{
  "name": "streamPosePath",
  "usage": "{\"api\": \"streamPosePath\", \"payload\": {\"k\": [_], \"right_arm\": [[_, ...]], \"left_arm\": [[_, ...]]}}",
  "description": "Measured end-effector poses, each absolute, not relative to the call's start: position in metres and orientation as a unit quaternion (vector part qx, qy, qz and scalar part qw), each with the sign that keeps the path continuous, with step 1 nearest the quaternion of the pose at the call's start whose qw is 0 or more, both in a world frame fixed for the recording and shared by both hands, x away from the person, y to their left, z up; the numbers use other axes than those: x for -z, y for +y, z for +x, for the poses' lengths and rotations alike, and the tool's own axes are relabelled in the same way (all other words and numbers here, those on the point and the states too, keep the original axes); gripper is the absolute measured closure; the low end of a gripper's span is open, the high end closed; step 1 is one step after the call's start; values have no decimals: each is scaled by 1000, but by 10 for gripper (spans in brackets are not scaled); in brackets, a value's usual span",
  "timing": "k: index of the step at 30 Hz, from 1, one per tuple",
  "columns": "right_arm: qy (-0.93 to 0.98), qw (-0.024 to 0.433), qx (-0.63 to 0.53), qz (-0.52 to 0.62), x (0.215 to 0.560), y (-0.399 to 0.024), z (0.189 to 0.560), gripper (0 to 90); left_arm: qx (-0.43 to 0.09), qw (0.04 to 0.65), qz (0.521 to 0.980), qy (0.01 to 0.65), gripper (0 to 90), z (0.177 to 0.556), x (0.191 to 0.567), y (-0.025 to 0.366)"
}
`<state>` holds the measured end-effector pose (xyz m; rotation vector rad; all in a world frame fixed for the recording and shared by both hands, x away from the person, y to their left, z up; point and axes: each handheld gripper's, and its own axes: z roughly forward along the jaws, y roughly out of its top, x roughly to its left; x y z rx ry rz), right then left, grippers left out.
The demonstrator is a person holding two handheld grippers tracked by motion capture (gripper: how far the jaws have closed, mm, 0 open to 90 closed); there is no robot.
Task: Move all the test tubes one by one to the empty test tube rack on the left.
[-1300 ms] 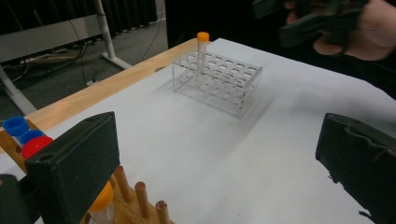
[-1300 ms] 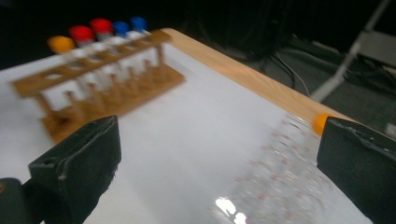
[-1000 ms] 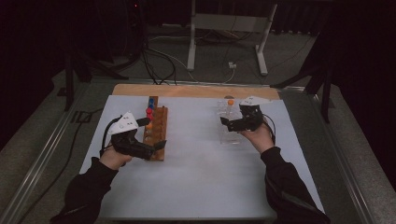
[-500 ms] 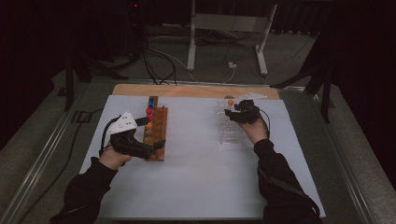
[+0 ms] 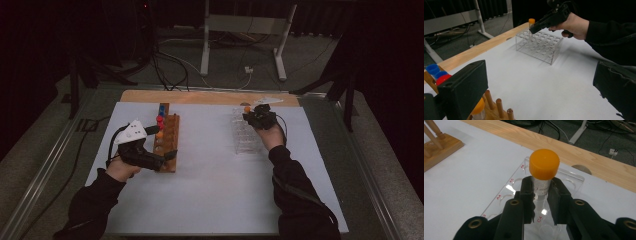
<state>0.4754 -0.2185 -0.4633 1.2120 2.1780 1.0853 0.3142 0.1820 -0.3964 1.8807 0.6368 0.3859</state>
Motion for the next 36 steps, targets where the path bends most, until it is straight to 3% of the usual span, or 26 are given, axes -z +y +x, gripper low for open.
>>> {"api": "streamPosePath", "payload": {"k": [22, 28, 36], "right_arm": [[775, 253, -430, 387, 400, -224, 449, 754], [786, 249, -447, 348, 391, -212, 425, 753], [807, 209, -470, 291, 393, -188, 386, 754]], "left_arm": [[-151, 532, 791, 261, 6, 314, 397, 179], [-145, 532, 794, 256, 6, 312, 396, 174], [-132, 539, 794, 249, 6, 308, 393, 168]]}}
